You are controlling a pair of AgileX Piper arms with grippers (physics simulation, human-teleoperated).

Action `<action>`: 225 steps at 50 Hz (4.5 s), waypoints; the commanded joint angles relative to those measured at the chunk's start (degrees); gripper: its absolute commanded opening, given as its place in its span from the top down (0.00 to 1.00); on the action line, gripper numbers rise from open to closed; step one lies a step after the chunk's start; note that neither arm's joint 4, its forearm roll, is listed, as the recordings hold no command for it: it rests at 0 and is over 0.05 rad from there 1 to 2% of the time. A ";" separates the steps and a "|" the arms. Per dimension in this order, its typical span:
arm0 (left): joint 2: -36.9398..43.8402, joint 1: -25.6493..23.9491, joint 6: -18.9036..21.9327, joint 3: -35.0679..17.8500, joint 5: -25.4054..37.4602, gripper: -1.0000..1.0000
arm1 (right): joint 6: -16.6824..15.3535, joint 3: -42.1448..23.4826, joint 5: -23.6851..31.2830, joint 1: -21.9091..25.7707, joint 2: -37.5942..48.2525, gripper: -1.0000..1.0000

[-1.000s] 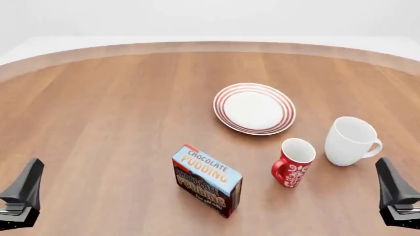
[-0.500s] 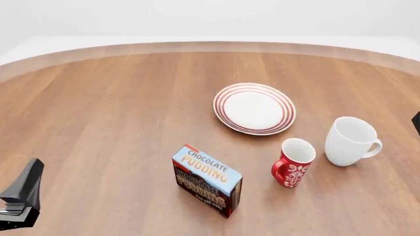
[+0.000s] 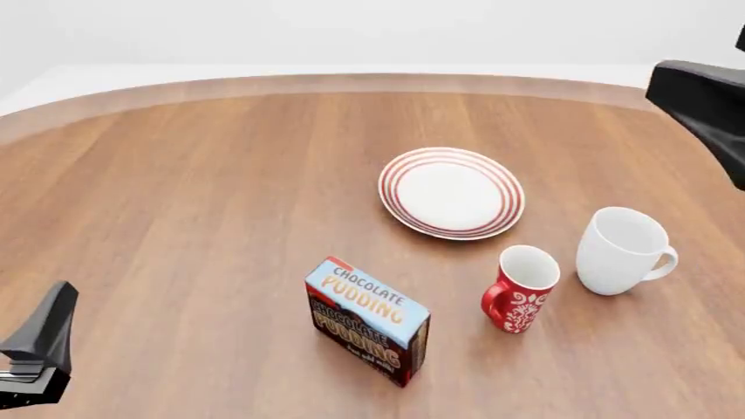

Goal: Put the chocolate pudding to the right of the plate.

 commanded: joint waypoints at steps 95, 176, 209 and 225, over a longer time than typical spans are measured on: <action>0.00 0.00 0.00 0.00 0.00 0.00 | 4.34 9.86 -9.68 21.14 19.43 0.00; 0.00 0.00 0.00 0.00 0.00 0.00 | 3.59 9.16 -19.38 21.12 36.27 0.00; 0.00 0.00 0.00 0.00 0.00 0.00 | 4.65 9.93 -23.70 22.19 41.69 0.00; 0.00 0.00 0.00 0.00 0.00 0.00 | 5.54 10.83 -25.94 22.90 44.19 0.00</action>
